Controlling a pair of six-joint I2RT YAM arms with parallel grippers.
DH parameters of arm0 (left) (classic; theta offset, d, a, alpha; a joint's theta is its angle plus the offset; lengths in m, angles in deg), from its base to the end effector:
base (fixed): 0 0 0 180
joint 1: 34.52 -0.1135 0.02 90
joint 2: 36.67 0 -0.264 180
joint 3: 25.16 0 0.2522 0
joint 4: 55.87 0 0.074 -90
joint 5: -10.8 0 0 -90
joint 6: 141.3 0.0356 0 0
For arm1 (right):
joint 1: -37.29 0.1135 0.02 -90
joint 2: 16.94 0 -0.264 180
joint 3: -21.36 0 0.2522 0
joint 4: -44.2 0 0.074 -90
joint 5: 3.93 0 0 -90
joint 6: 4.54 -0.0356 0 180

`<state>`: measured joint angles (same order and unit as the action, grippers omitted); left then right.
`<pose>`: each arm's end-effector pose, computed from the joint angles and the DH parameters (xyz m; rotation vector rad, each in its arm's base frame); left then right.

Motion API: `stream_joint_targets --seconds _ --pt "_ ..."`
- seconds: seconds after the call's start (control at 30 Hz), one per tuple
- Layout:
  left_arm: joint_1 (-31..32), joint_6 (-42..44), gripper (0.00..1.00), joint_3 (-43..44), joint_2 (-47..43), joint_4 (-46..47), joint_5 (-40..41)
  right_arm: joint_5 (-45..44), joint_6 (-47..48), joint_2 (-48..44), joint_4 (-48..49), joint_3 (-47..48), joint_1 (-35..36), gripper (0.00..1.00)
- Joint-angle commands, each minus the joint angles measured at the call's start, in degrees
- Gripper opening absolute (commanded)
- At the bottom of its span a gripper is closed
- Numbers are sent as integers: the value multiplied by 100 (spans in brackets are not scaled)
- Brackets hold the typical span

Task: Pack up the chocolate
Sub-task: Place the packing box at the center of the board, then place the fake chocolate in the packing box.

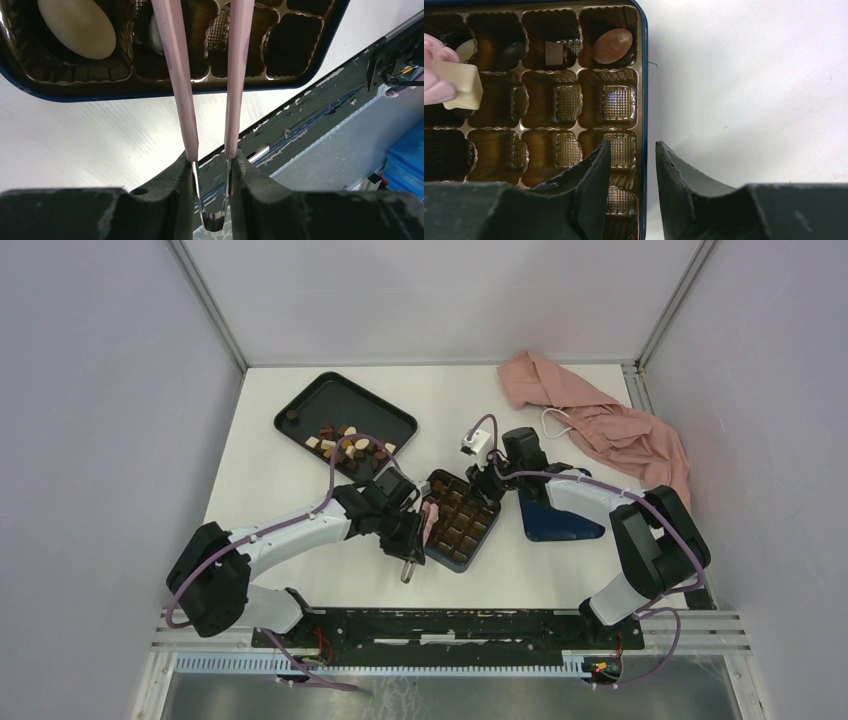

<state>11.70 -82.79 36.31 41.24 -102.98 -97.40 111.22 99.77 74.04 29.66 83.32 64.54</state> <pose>0.1681 -0.1915 0.2037 0.4761 2.8386 -0.7828 0.2794 0.1609 0.1819 -1.0273 2.0835 0.6243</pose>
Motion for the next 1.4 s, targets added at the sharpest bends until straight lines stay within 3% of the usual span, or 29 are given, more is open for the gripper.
stream_joint_targets --seconds 0.0,0.4,0.9,1.13,1.37 --pt "60 46 11 292 66 -177 110 102 45 -197 88 224 -34 47" --pt "133 55 25 433 358 -254 55 225 151 -752 91 137 -268 68" --pt "140 99 41 594 509 -395 153 548 155 -1249 -45 23 -504 82" --pt "134 60 39 818 225 -421 331 722 288 -1446 -79 -12 -599 83" --pt "91 18 37 943 -130 73 181 1612 912 -1802 -312 -47 -786 84"
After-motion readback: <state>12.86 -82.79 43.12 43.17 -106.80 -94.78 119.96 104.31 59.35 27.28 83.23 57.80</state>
